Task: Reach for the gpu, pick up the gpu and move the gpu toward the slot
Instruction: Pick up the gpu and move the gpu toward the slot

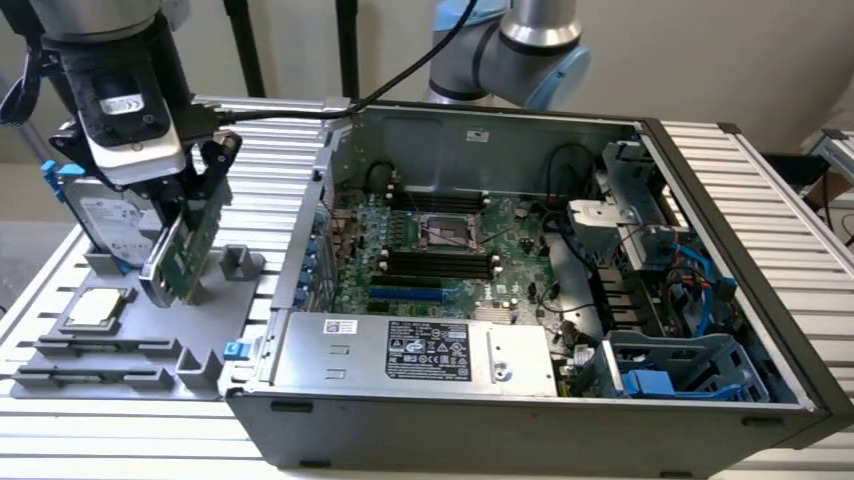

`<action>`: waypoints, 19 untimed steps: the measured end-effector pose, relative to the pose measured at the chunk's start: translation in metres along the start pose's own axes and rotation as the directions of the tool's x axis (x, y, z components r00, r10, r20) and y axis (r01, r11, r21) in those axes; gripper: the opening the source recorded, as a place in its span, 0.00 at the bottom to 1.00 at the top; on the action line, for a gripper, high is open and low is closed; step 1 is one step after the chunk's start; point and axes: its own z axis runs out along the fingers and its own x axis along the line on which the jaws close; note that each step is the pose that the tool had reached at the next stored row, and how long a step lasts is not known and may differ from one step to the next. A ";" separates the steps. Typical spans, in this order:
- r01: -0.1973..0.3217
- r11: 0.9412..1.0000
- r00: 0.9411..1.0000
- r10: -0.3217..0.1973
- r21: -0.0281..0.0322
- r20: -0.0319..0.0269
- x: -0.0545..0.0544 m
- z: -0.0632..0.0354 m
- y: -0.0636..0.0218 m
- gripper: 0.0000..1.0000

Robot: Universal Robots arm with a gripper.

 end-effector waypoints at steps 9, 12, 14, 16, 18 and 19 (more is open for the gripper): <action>0.001 1.000 1.000 -0.001 -0.003 -0.007 -0.034 -0.0425 0.0018 0.26; 0.001 1.000 1.000 -0.001 -0.004 -0.011 -0.047 -0.0566 0.0024 0.26; 0.001 1.000 1.000 -0.001 -0.004 -0.016 -0.056 -0.0640 0.0029 0.26; 0.001 1.000 1.000 -0.001 -0.004 -0.019 -0.065 -0.0678 0.0032 0.26; 0.001 1.000 1.000 -0.001 -0.004 -0.021 -0.074 -0.0696 0.0034 0.26; 0.001 1.000 1.000 -0.001 -0.005 -0.021 -0.079 -0.0701 0.0035 0.26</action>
